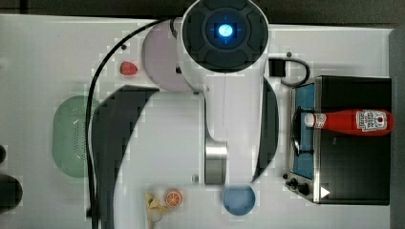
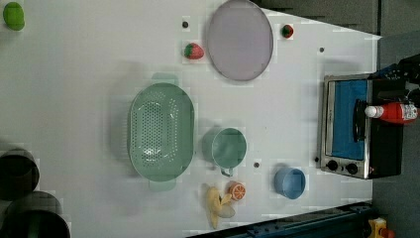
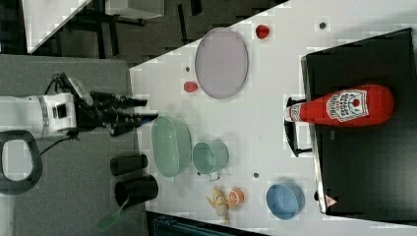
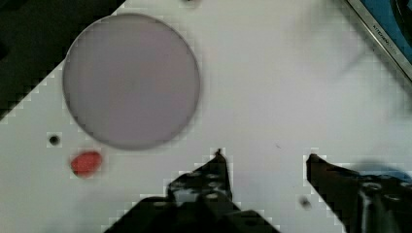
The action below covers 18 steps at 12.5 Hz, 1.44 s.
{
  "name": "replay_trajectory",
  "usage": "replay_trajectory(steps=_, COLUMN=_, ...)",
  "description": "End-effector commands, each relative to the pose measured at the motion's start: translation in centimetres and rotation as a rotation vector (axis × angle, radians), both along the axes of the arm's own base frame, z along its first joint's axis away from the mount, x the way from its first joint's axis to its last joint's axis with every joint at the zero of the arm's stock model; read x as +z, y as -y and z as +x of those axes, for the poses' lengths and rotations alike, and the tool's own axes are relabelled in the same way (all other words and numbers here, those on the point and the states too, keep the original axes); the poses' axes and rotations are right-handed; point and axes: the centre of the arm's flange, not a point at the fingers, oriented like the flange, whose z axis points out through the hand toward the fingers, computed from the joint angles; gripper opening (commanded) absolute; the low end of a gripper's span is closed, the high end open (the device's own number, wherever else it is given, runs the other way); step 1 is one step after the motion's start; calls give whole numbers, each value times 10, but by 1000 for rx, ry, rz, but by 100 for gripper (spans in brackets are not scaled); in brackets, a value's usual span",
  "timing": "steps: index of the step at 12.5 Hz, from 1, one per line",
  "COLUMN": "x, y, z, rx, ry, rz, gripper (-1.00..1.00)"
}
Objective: Pick Ketchup from oven and place it on table.
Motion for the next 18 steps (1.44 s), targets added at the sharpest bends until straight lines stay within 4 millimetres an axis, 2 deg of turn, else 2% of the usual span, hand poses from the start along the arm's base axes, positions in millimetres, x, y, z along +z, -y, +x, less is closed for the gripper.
replay_trajectory(steps=1, x=99, y=35, z=-128, rx=-102, ry=8, rz=26, gripper=59)
replay_trajectory(steps=3, x=98, y=37, z=-128, rx=-107, ry=6, rz=26, gripper=99)
replay_trajectory(steps=5, x=96, y=51, z=-127, rx=-131, ry=6, rz=32, gripper=100)
replay_trajectory(steps=6, x=93, y=63, z=-125, rx=-156, ry=8, rz=38, gripper=100)
replay_trajectory(steps=8, x=83, y=101, z=-118, rx=-227, ry=22, rz=51, gripper=100)
replay_trajectory(steps=10, x=67, y=148, z=-111, rx=-317, ry=38, rz=61, gripper=100)
replay_trajectory(steps=14, x=23, y=242, z=-100, rx=-495, ry=80, rz=46, gripper=100)
replay_trajectory(steps=16, x=0, y=281, z=-93, rx=-563, ry=112, rz=12, gripper=100)
replay_trajectory(steps=18, x=-21, y=310, z=-83, rx=-610, ry=132, rz=-32, gripper=100)
